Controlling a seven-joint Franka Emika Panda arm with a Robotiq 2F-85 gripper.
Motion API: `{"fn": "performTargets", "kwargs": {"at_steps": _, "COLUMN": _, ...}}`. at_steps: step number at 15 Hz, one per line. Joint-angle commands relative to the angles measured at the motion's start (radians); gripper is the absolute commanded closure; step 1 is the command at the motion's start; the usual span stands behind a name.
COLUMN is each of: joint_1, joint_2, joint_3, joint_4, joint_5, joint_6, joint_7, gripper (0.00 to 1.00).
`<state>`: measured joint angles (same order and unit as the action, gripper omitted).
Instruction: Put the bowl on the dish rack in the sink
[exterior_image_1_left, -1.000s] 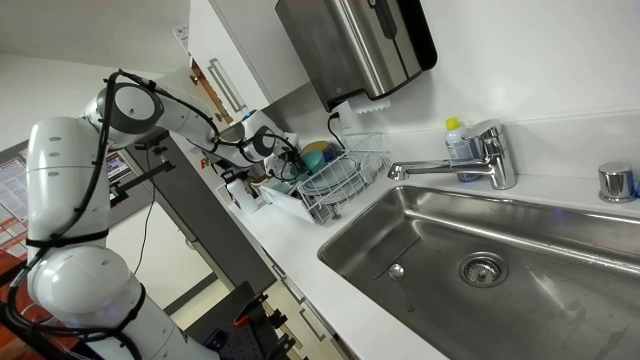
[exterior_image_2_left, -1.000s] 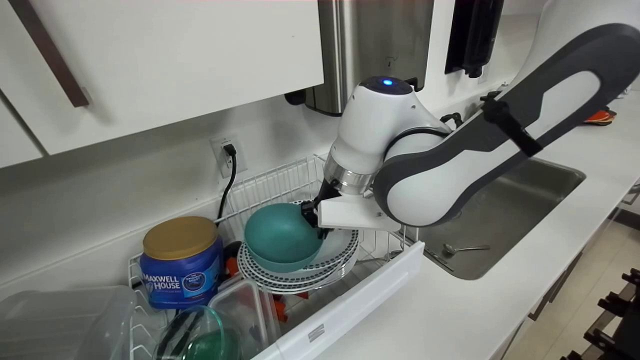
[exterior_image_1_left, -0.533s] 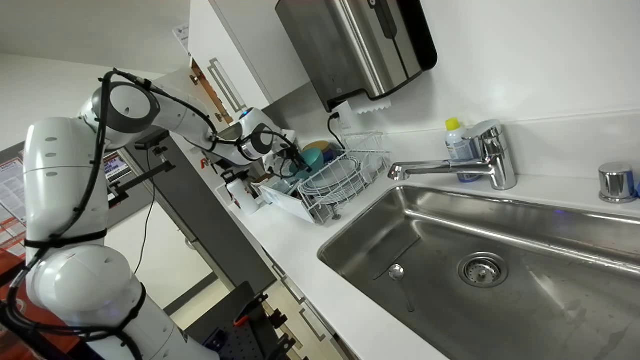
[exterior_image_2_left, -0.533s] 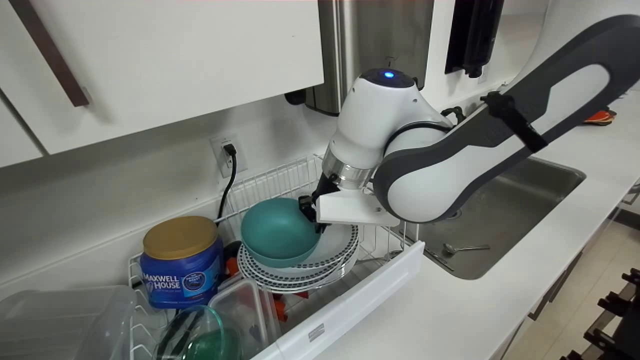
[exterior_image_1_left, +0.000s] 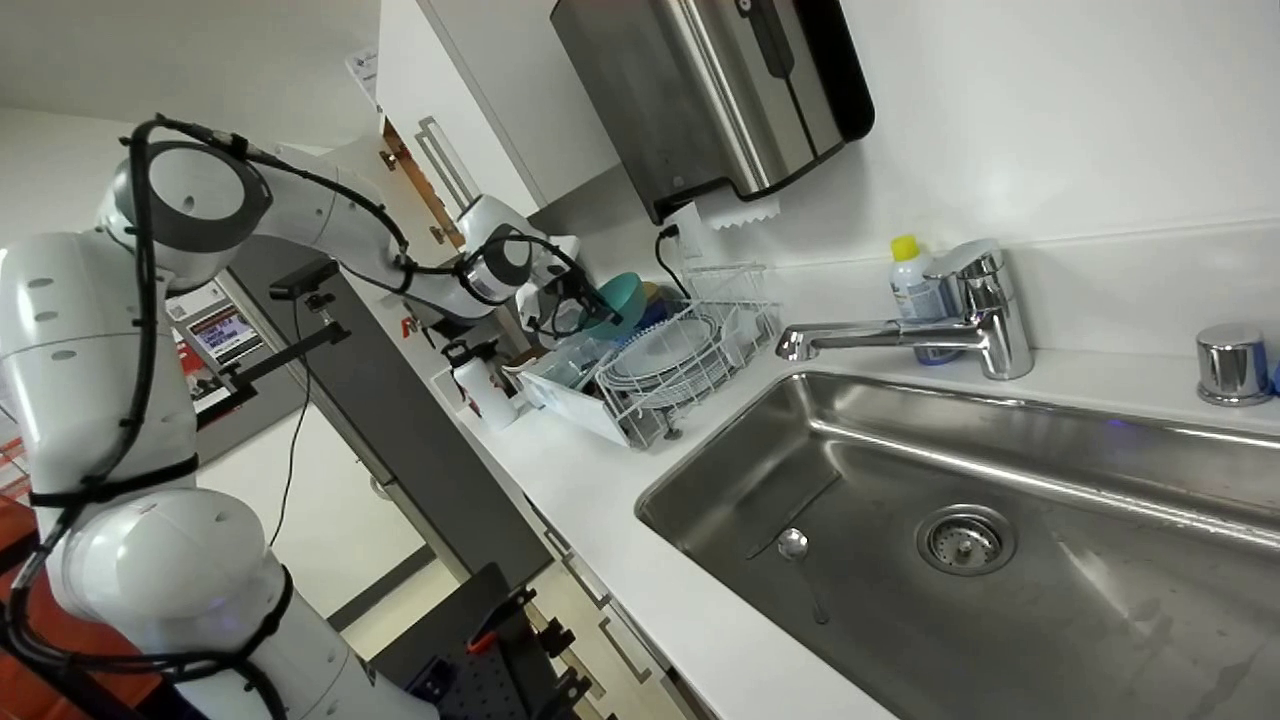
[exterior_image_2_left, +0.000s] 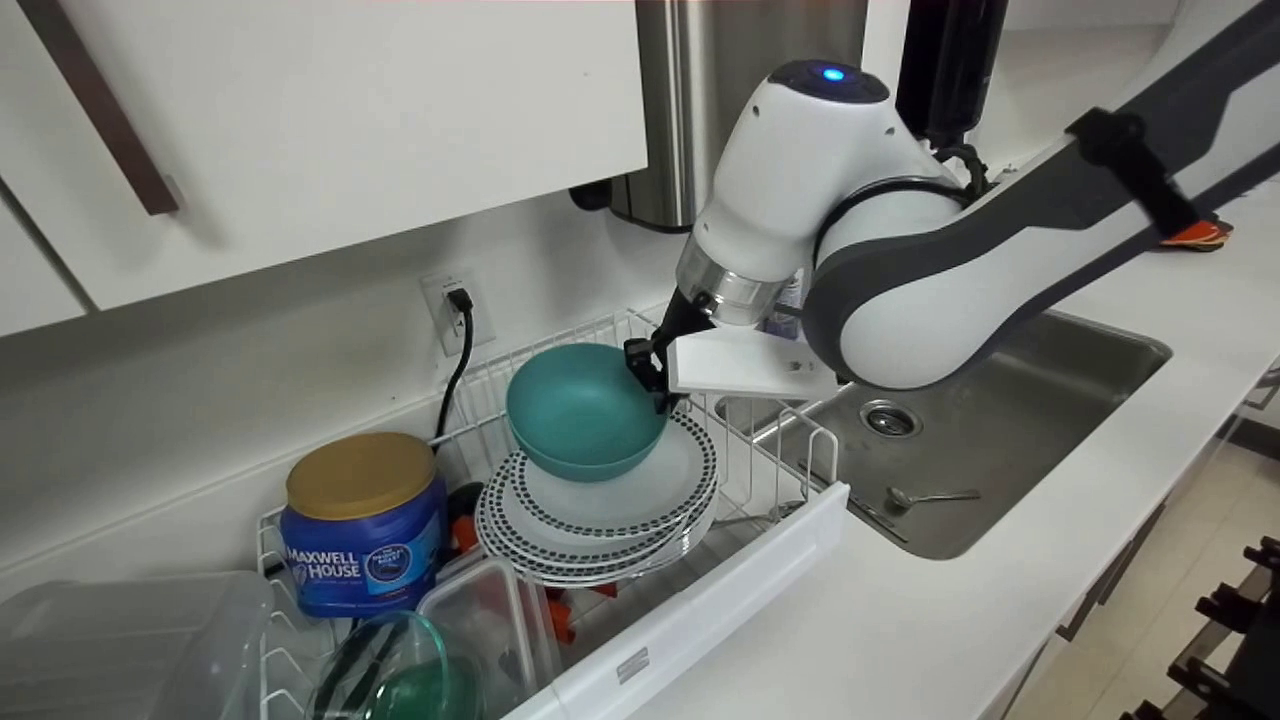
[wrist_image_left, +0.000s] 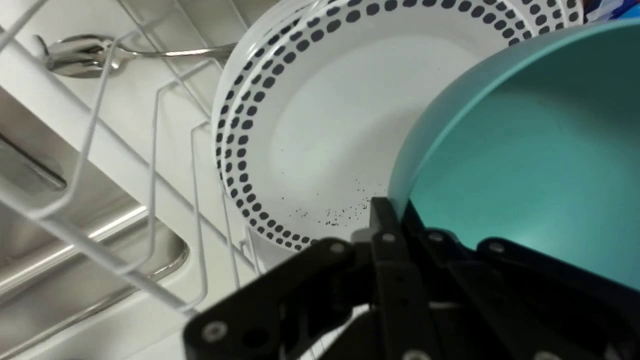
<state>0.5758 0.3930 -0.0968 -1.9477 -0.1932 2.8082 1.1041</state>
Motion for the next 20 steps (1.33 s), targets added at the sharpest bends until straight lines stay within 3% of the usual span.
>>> {"fn": "performTargets", "kwargs": {"at_steps": 1, "joint_1": -0.002, "joint_2": -0.116, "joint_3": -0.004, "joint_4": -0.117, "joint_5": -0.060, "joint_6": 0.029, "joint_7": 0.047, "gripper": 0.99}}
{"fn": "performTargets", "kwargs": {"at_steps": 5, "joint_1": -0.008, "joint_2": -0.235, "joint_3": -0.001, "joint_4": -0.208, "joint_5": -0.183, "joint_6": -0.003, "joint_7": 0.106, "gripper": 0.99}}
{"fn": "performTargets", "kwargs": {"at_steps": 6, "joint_1": 0.027, "joint_2": -0.267, "joint_3": -0.036, "joint_4": -0.232, "joint_5": -0.199, "joint_6": -0.007, "joint_7": 0.113, "gripper": 0.99}}
{"fn": "performTargets", "kwargs": {"at_steps": 10, "joint_1": 0.033, "joint_2": -0.404, "joint_3": -0.068, "joint_4": -0.309, "joint_5": -0.377, "joint_6": -0.059, "joint_7": 0.246, "gripper": 0.99}}
{"fn": "performTargets", "kwargs": {"at_steps": 14, "joint_1": 0.006, "joint_2": -0.528, "joint_3": -0.062, "joint_4": -0.353, "joint_5": -0.558, "joint_6": -0.267, "joint_7": 0.396, "gripper": 0.99}}
{"fn": "performTargets", "kwargs": {"at_steps": 15, "joint_1": -0.136, "joint_2": -0.553, "joint_3": 0.083, "joint_4": -0.361, "joint_5": -0.559, "joint_6": -0.332, "joint_7": 0.399, "gripper": 0.99}}
{"fn": "performTargets", "kwargs": {"at_steps": 20, "joint_1": -0.296, "joint_2": -0.653, "joint_3": 0.229, "joint_4": -0.414, "joint_5": -0.483, "joint_6": -0.594, "joint_7": 0.337, "gripper": 0.99}}
